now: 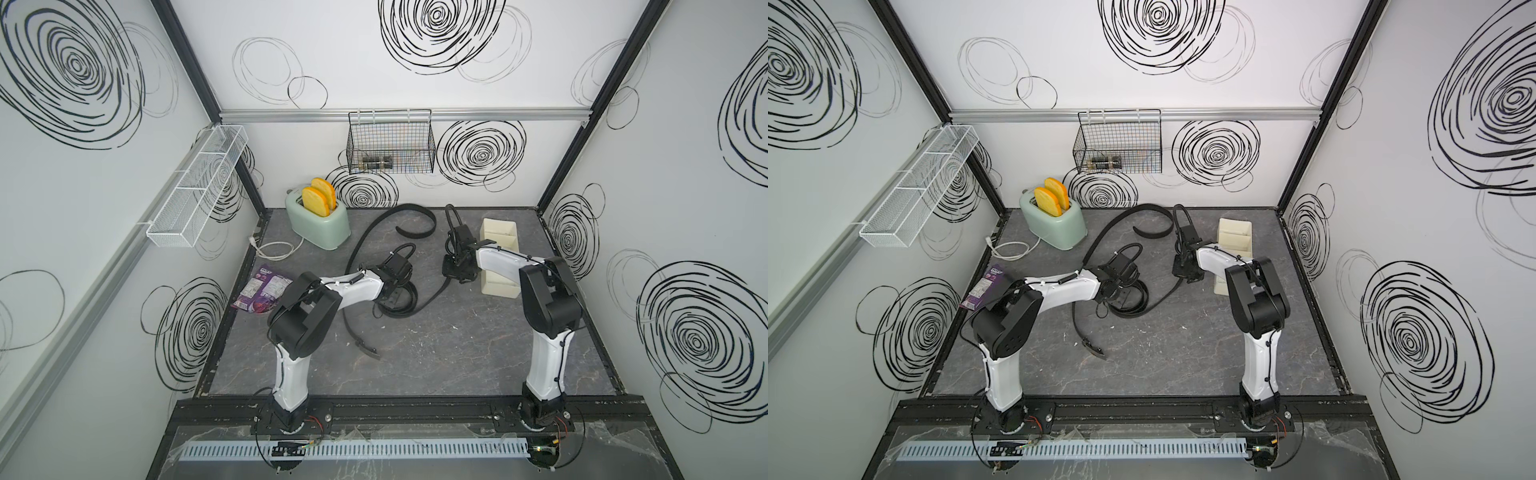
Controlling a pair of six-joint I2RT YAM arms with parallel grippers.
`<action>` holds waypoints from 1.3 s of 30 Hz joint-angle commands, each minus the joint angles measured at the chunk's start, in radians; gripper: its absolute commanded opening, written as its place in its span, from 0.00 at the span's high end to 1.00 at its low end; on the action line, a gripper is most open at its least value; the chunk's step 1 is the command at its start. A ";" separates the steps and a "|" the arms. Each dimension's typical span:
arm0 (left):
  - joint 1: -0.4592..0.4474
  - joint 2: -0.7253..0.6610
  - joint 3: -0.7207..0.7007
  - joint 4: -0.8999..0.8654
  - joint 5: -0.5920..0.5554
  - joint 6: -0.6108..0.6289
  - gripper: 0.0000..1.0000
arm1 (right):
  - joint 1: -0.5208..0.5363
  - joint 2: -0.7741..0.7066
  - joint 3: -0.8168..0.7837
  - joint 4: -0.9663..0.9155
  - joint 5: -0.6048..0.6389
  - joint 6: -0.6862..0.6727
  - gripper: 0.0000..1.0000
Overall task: Place the belts into the storage roll
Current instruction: Roll the belt at the center of the board.
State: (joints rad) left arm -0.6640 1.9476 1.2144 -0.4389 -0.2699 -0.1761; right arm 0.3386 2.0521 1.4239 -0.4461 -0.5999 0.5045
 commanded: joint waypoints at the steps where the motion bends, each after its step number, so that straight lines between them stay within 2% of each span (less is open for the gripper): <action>1: -0.033 0.047 -0.095 -0.114 0.080 0.034 1.00 | -0.019 0.087 0.133 -0.002 0.047 -0.113 0.72; 3: -0.044 0.046 -0.104 -0.110 0.098 0.026 1.00 | -0.026 0.131 0.196 0.014 -0.031 -0.105 0.60; 5: -0.045 0.051 -0.109 -0.100 0.134 0.010 1.00 | -0.026 0.124 0.211 0.031 -0.093 -0.090 0.53; 8: -0.044 0.057 -0.113 -0.080 0.179 -0.017 1.00 | -0.028 0.021 0.132 0.079 -0.129 -0.029 0.44; 11: -0.054 0.059 -0.108 -0.075 0.195 -0.020 1.00 | -0.036 -0.118 0.013 0.023 -0.123 0.041 0.35; 14: -0.075 0.052 -0.104 -0.072 0.192 -0.021 1.00 | -0.031 -0.284 -0.179 0.024 -0.142 0.145 0.32; 18: -0.122 0.048 -0.097 -0.067 0.208 -0.029 1.00 | 0.024 -0.451 -0.470 0.183 -0.246 0.324 0.29; 21: -0.162 0.040 -0.107 -0.058 0.211 -0.036 1.00 | 0.076 -0.511 -0.614 0.314 -0.243 0.422 0.29; 28: -0.213 0.046 -0.106 -0.052 0.248 -0.058 1.00 | 0.162 -0.535 -0.695 0.399 -0.211 0.467 0.29; 39: -0.254 0.054 -0.076 -0.060 0.250 -0.064 1.00 | 0.204 -0.539 -0.735 0.351 -0.227 0.423 0.31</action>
State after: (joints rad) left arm -0.8898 1.9270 1.1831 -0.3782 -0.1162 -0.2287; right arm 0.5232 1.5223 0.6922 -0.0849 -0.8448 0.9470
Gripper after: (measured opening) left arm 0.178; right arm 0.692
